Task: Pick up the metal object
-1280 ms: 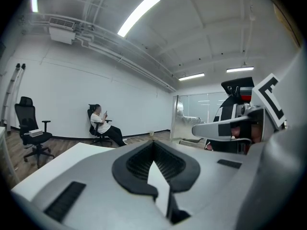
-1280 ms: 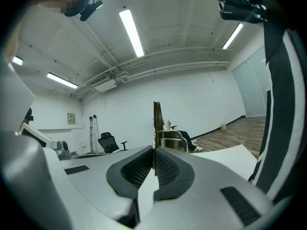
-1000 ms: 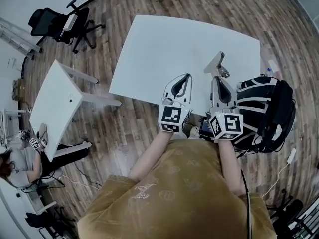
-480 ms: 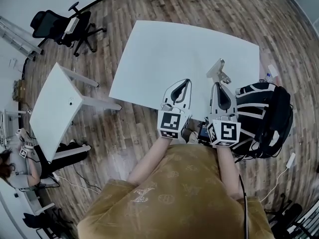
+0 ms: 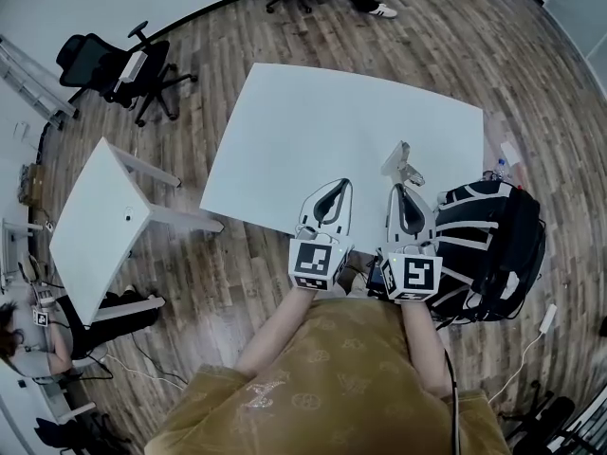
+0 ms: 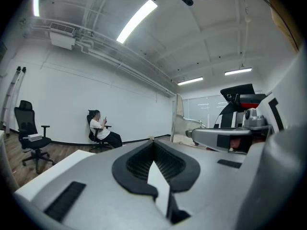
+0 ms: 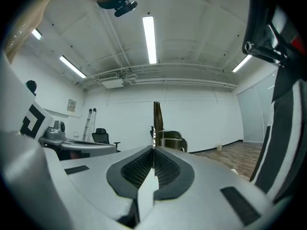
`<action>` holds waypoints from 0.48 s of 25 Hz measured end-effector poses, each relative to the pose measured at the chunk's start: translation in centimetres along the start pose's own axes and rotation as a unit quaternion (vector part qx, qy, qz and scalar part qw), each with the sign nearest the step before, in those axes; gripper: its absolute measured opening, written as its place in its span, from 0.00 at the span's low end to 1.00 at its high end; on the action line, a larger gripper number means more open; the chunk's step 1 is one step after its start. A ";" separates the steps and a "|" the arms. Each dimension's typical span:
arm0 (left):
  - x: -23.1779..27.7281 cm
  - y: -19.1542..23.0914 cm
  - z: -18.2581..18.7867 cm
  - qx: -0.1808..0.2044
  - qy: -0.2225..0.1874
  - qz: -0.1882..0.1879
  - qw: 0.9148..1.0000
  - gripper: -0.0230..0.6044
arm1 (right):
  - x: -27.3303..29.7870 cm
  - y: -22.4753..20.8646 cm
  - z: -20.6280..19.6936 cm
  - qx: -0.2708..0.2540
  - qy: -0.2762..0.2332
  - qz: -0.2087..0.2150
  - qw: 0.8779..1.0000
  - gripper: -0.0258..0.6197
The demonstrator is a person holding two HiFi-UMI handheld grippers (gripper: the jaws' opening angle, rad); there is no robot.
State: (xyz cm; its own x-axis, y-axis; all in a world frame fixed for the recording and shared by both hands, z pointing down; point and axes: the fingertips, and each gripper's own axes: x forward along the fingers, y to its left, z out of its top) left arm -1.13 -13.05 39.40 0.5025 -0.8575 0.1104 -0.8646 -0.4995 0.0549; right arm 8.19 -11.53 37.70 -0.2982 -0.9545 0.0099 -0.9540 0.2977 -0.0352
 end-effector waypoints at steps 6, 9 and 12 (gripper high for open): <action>0.1 0.2 -0.3 -0.001 0.001 -0.003 1.000 0.05 | 0.1 -0.3 -0.2 0.000 0.000 -0.005 1.000 0.05; 0.3 -0.1 -0.3 -0.006 0.002 -0.005 1.000 0.05 | 0.0 -0.7 0.1 0.002 -0.001 -0.008 1.000 0.05; 0.2 -0.2 -0.4 -0.007 0.003 -0.008 1.000 0.05 | -0.1 -0.7 0.2 0.004 0.000 -0.010 1.000 0.05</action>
State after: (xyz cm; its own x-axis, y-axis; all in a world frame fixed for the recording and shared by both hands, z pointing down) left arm -0.86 -13.08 39.83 0.5154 -0.8492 0.1150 -0.8569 -0.5106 0.0703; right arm 8.91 -11.61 37.55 -0.2792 -0.9602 0.0107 -0.9595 0.2785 -0.0436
